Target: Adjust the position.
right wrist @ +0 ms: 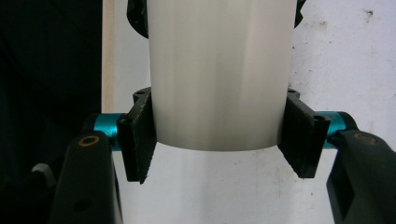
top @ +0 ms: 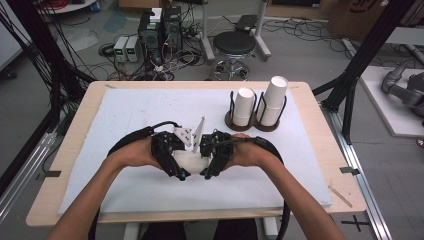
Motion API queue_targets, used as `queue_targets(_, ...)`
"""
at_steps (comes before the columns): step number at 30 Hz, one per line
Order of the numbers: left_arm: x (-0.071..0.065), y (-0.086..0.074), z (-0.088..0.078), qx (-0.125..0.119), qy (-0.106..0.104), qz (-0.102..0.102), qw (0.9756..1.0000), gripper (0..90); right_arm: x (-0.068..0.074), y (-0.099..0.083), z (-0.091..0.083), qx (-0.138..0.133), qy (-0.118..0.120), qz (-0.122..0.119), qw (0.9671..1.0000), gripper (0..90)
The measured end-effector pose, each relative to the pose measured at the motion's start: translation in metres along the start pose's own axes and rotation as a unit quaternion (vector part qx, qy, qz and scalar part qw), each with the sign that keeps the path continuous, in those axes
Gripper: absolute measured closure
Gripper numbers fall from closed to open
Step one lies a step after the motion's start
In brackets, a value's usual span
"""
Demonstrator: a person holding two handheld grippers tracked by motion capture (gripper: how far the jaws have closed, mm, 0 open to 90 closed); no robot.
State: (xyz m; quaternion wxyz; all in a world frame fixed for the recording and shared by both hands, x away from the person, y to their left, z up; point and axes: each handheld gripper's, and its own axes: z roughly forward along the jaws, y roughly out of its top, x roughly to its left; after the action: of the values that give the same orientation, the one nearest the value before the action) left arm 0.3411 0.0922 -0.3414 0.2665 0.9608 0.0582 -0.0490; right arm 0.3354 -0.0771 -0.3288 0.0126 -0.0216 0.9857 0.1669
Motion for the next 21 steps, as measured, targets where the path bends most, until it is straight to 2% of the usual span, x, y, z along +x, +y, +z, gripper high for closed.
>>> queue_targets(2,-0.0007,-0.0001,0.0008,-0.006,-0.002,-0.004,1.0,25.6,0.0005,-0.0001,0.0003,0.001,-0.002,0.001,1.0,36.8)
queue_targets(3,-0.0003,0.0001,0.0007,-0.003,-0.003,0.001,1.0,23.6,0.0005,-0.0001,0.0003,0.003,-0.002,0.001,1.0,36.8)
queue_targets(6,-0.0004,-0.0004,0.0013,-0.018,-0.01,-0.01,0.9997,6.2,-0.0004,-0.0009,0.0021,0.009,-0.002,-0.001,1.0,36.8)
queue_targets(8,-0.0006,-0.0022,0.0013,-0.036,-0.014,-0.015,0.9991,1.8,-0.0004,-0.001,0.0018,0.009,-0.004,-0.001,1.0,36.8)
queue_targets(12,0.0004,-0.0049,-0.0015,-0.048,-0.025,-0.014,0.9984,1.7,-0.0005,-0.0018,0.0004,0.006,-0.003,0.002,1.0,36.7)
queue_targets(16,0.0001,-0.0052,-0.0047,-0.06,-0.025,-0.011,0.9978,1.7,-0.0007,-0.0027,-0.0013,0.005,-0.006,0.003,1.0,36.7)
queue_targets(21,0.0,-0.0054,-0.0082,-0.074,-0.027,-0.018,0.9967,1.7,0.0002,-0.0038,-0.0031,-0.001,-0.005,0.002,1.0,36.7)
